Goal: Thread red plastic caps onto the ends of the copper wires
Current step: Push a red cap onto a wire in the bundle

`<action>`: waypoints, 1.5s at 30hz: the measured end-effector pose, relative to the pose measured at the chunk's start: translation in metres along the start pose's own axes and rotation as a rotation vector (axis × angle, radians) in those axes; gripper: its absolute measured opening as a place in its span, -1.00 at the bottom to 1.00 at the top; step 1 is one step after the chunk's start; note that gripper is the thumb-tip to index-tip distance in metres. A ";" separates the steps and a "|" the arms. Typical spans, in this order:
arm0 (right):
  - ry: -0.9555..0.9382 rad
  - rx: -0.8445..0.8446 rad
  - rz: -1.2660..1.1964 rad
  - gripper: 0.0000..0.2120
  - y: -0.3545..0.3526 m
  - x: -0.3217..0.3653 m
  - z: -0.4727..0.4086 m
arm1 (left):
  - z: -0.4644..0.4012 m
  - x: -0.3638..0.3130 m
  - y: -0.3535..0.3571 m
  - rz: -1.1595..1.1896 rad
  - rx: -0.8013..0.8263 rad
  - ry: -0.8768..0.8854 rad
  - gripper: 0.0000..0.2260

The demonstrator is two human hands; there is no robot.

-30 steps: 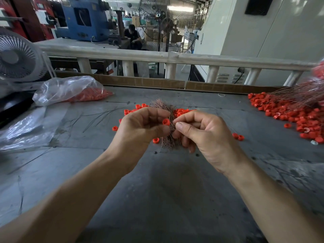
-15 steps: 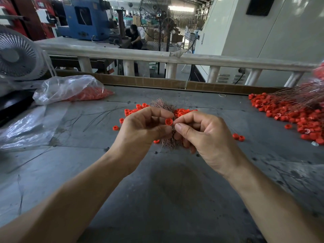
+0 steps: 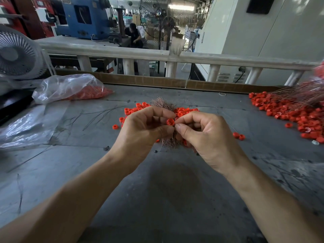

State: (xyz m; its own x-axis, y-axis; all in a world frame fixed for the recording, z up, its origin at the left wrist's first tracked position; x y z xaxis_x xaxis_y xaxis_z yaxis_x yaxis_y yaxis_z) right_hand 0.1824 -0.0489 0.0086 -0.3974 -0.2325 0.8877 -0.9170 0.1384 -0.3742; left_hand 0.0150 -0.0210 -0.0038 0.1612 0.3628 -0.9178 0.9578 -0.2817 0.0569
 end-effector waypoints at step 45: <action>0.178 0.138 -0.202 -0.88 -0.007 -0.012 -0.008 | -0.001 -0.004 -0.003 0.325 -0.006 -0.197 -0.75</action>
State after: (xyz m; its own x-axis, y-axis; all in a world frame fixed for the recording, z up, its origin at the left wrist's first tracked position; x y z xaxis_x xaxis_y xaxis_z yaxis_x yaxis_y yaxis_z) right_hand 0.1942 -0.0395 0.0029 -0.2047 -0.0678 0.9765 -0.9779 -0.0287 -0.2070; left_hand 0.0114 -0.0206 0.0002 0.4083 0.0772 -0.9096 0.8657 -0.3488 0.3590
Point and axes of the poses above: each hand's wrist, its own z-axis away from the middle knuckle, its own y-axis out of the palm, x = y × z, the point moved 3 cm from there along -z, towards the middle knuckle, and after that the axes turned 7 degrees about y, right-handed, at the moved point
